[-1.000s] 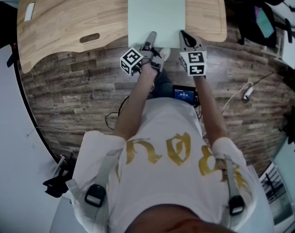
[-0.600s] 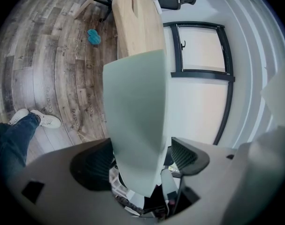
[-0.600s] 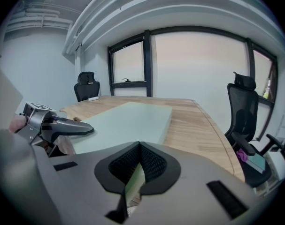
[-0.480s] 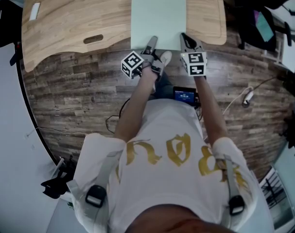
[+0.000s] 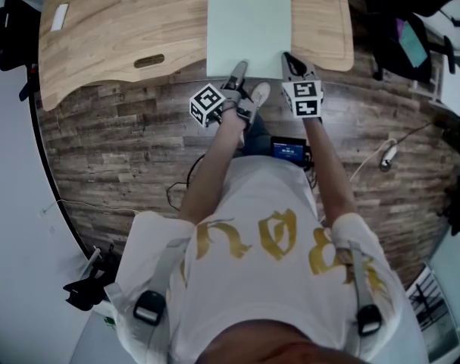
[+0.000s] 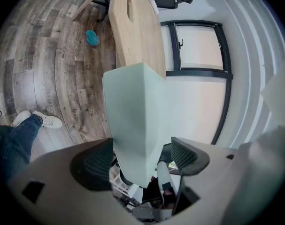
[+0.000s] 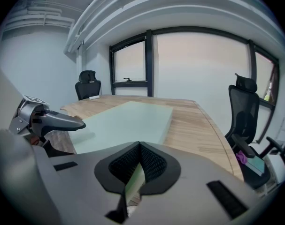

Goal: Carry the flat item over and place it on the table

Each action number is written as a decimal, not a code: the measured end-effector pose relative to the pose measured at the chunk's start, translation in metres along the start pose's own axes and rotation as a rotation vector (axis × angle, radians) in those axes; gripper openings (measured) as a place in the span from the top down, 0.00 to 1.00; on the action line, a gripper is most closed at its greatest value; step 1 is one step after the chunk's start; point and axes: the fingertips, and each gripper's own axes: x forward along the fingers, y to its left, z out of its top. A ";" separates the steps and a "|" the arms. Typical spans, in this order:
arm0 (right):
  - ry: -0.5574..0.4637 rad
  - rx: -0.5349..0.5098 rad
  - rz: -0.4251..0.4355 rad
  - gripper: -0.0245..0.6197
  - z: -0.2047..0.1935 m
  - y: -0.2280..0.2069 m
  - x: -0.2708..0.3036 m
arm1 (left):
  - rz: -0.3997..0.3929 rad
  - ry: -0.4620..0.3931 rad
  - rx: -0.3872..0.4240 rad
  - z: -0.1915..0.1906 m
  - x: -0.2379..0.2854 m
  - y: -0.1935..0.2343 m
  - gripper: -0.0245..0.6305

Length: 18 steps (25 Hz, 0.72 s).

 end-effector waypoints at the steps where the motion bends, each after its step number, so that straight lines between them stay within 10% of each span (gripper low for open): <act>1: 0.001 -0.001 -0.002 0.96 0.000 0.000 -0.001 | 0.003 0.002 0.006 -0.001 -0.001 -0.001 0.40; 18: -0.001 -0.021 -0.010 0.96 -0.003 0.006 -0.015 | -0.016 0.026 0.069 -0.010 -0.016 -0.022 0.40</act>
